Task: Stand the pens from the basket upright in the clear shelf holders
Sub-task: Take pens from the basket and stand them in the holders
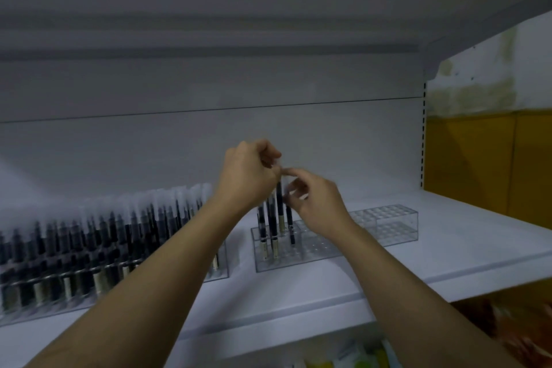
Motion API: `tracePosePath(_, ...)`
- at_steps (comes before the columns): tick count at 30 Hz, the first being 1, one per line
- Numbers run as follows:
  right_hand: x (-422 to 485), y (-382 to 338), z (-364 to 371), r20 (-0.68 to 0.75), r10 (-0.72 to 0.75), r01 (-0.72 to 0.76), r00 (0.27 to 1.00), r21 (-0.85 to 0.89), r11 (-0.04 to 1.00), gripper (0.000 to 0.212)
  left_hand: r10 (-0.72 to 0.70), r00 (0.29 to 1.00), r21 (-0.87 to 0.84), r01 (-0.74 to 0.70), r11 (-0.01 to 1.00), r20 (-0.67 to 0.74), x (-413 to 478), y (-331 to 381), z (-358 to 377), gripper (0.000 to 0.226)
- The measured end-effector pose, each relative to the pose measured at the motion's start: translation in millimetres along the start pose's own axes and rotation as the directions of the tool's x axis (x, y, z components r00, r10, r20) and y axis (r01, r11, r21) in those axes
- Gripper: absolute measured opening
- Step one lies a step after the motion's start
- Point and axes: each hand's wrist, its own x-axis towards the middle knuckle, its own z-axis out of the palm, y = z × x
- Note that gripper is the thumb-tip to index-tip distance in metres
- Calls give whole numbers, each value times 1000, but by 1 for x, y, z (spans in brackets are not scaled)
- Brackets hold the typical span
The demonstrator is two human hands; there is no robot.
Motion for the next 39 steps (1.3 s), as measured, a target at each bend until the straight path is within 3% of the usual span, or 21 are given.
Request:
tracePosePath(3,-13,5,-2,104,41,-36,994,-55,998,60,-40,999,38,38,999,34,-3,-5,9,6)
tracePosePath(9,-18,-1,-13,195,54,-36,979,-96,995,66,-43,999,-59,42,997,-26,2,2,6,8)
tracePosePath(13,-17,-1,-13,195,53,-27,979,-131,991,67,-14,995,-100,4,995,-101,10,11,-8,10)
tracePosePath(29,-17,-1,-10,182,75,-43,980,-176,983,70,-24,999,-50,22,999,-36,-1,-7,8,11)
tracePosePath(35,-17,0,-10,172,60,-28,983,-181,983,71,22,992,-71,-31,997,-125,-2,1,-4,8)
tracePosePath(39,-17,1,-9,161,70,-38,984,-193,981,71,63,993,-32,-66,997,-98,-10,2,2,7)
